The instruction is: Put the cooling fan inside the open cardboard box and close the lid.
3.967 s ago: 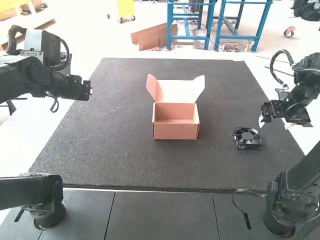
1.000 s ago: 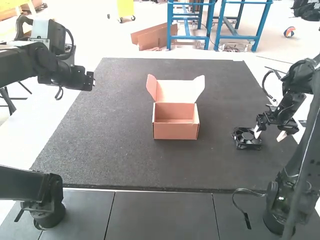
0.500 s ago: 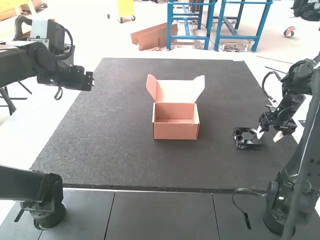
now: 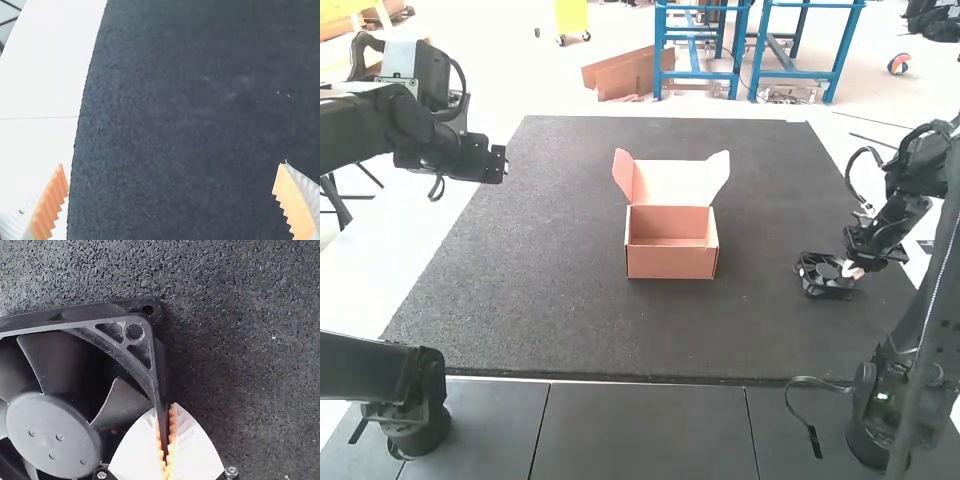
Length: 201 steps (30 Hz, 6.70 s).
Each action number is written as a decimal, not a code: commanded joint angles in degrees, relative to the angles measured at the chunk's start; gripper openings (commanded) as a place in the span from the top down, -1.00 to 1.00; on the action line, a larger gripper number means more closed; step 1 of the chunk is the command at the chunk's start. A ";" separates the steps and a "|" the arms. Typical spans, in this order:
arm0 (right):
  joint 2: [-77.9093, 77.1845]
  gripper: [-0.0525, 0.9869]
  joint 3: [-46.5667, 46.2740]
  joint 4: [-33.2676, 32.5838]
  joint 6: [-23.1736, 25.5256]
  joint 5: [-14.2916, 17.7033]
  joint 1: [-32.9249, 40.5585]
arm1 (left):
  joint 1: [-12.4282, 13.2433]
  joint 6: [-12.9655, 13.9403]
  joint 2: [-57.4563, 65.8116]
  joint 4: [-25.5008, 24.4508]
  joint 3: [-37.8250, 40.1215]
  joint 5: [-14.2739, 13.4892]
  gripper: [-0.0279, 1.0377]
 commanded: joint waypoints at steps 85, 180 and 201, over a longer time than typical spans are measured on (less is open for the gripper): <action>4.82 -0.23 28.54 -1.64 36.55 3.80 48.93 | 0.00 -0.78 -13.13 0.97 -6.13 0.93 -0.87; -5.99 -0.21 18.44 19.54 29.16 -3.85 33.99 | -20.65 -5.52 45.49 12.93 34.12 8.58 -0.87; -5.99 0.42 18.35 21.21 29.34 0.02 33.38 | -20.65 -5.79 45.49 12.05 34.12 8.58 -0.87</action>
